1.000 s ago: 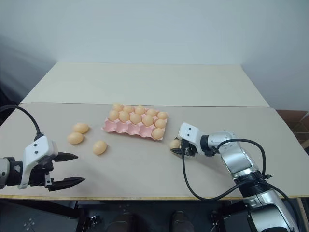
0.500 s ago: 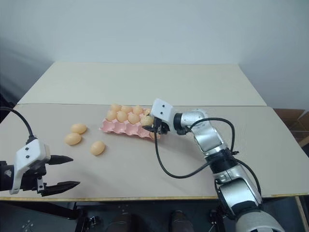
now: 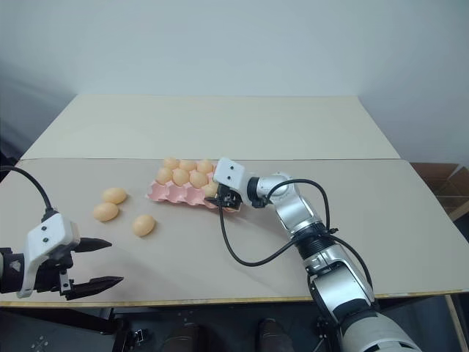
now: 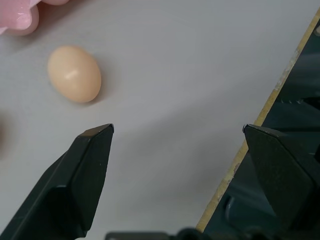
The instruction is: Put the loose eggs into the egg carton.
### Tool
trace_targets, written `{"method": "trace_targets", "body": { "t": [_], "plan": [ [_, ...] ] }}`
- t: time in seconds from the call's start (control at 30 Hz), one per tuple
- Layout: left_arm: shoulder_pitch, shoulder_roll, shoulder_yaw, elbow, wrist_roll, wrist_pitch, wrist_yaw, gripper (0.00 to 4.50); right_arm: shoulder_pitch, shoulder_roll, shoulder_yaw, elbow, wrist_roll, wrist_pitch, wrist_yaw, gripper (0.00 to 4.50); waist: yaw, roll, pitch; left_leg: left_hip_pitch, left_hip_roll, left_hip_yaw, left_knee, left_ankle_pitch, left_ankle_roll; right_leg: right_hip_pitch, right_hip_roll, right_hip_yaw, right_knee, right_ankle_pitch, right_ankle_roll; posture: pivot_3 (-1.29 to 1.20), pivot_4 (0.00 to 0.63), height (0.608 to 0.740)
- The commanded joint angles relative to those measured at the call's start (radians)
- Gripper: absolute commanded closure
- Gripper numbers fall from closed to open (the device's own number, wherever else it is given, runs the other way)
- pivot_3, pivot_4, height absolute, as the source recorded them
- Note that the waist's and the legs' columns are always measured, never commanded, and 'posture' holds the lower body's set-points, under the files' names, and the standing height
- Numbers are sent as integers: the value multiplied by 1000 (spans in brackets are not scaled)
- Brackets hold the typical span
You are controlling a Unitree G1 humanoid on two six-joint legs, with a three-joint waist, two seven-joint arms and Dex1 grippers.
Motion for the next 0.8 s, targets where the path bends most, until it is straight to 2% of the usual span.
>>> {"method": "trace_targets", "body": {
  "t": [0.03,0.23,0.4,0.63,0.8],
  "plan": [
    [-8,7,21,-18,-3,2,7,0,-8,-3,-7,-32,2,-38,18,28,0,0,0,0,0,0,0,0,0,0,0,0,0,0,0,0,150,740],
    [-2,9,20,-12,0,3,2,0,17,-10,-4,-79,-16,-52,13,28,0,0,0,-1,0,2,0,0,0,-1,0,2,0,0,0,0,150,740],
    [46,-10,68,8,17,-2,-11,0,76,-47,-13,-230,-16,-16,28,28,0,0,0,-1,0,3,0,0,0,-2,0,2,0,0,0,0,150,740],
    [81,-142,191,88,-30,-35,-6,0,230,-162,-72,-584,94,151,97,28,3,0,0,-3,0,3,0,0,0,-3,0,2,-1,0,-1,0,150,740],
    [-3,-238,102,141,-2,-105,101,0,317,-229,-101,-737,136,241,89,28,8,-2,-1,-2,0,3,0,0,0,-2,0,2,-1,-3,-5,0,150,740]
  ]
}}
